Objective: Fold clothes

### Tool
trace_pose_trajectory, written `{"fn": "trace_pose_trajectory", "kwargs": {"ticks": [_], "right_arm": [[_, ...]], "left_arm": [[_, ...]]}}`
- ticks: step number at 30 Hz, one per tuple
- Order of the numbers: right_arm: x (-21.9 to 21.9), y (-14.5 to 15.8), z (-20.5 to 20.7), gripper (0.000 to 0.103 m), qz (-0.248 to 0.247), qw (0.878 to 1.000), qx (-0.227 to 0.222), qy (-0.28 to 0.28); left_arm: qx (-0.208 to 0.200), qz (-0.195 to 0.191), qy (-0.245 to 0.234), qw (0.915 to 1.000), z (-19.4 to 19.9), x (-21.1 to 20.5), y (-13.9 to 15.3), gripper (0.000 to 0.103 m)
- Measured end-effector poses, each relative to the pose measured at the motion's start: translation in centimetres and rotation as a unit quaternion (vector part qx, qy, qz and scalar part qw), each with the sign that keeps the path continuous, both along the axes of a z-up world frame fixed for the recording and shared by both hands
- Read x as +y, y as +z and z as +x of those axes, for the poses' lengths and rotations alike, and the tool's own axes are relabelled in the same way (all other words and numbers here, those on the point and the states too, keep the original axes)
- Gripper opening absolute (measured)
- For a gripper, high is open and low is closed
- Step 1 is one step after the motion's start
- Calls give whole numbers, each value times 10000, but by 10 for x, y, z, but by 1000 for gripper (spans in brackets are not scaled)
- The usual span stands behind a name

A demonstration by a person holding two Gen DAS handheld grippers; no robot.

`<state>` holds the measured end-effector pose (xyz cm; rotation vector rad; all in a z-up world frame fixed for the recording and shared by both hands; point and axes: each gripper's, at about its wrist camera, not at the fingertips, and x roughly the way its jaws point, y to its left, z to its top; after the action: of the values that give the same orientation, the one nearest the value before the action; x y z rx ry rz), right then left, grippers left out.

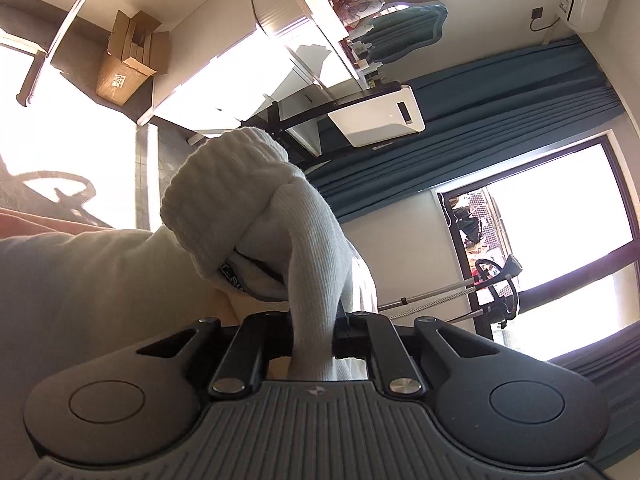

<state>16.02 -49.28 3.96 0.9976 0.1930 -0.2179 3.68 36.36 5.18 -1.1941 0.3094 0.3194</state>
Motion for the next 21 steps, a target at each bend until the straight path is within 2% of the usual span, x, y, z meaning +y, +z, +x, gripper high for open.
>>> {"fn": "trace_pose_trajectory", "kwargs": {"ticks": [2, 5, 9, 11, 15, 18, 21], "right_arm": [[-5, 21, -5, 6, -471, 9977, -380, 294], [-11, 21, -31, 6, -735, 9953, -508, 364], [-26, -30, -73, 6, -395, 9984, -34, 414], [-33, -70, -97, 6, -87, 9981, 430, 429], [-43, -147, -129, 7, 542, 9890, 1306, 438], [-48, -166, -139, 13, 694, 9874, 1367, 398], [-51, -157, -148, 17, 772, 9879, 1317, 266]], "left_arm": [[59, 232, -228, 9995, -5, 5, 11, 13], [164, 382, -411, 9983, -18, 3, 6, 13], [436, 279, -599, 9969, -37, -2, -33, 13], [649, 512, -729, 9939, -41, -8, -49, 13], [950, 1011, -938, 9859, -44, -17, -68, 14], [1112, 1458, -1071, 9772, -47, -25, -62, 20], [1232, 2004, -1174, 9648, -55, -41, -46, 40]]}}
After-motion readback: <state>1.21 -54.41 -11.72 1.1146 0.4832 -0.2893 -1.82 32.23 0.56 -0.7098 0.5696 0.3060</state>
